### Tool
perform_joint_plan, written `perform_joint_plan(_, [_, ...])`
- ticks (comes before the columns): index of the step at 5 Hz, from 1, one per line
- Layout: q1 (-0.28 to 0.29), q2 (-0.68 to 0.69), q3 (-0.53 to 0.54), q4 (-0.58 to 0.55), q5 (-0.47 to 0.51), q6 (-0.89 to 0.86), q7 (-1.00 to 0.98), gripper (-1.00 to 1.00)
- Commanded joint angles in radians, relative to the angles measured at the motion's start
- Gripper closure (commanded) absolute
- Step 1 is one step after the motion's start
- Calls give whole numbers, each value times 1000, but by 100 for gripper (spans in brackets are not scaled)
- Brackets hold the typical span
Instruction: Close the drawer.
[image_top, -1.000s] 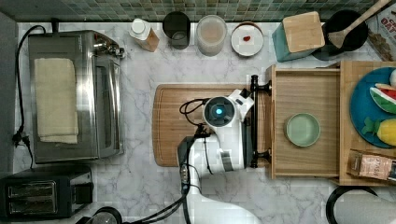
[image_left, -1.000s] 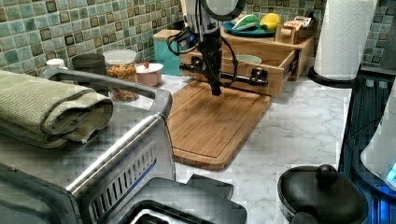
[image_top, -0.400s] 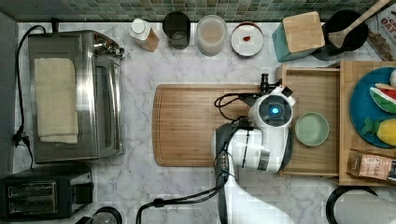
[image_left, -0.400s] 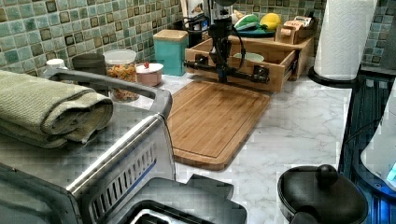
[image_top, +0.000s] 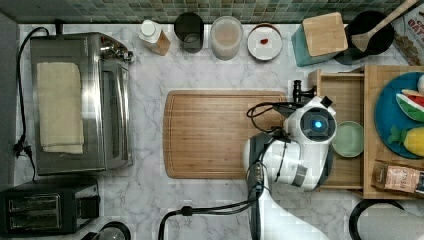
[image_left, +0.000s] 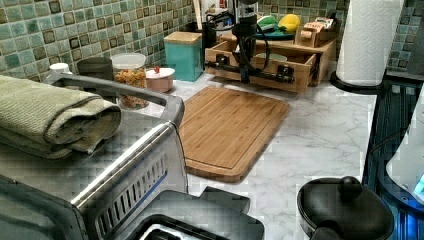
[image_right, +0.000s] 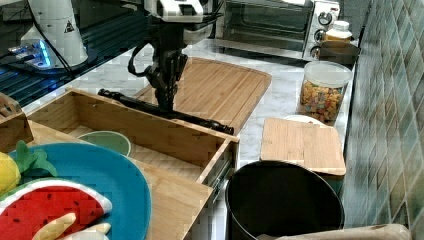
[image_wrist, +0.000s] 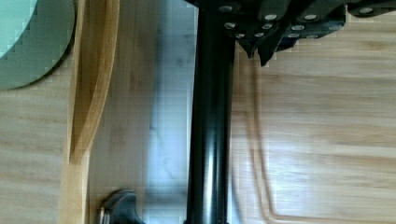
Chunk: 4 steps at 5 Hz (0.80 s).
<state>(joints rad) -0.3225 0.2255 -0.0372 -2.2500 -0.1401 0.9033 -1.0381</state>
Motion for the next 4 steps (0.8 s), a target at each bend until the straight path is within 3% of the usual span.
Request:
perform_joint_plan(1, [-209,199,-113,242,18,136,-308,100])
perform_joint_plan(3, [-262,251,-136,419,5,25,-380,100])
perform_joint_plan(4, [-238,200,-164,408,-29,-20,-329,100])
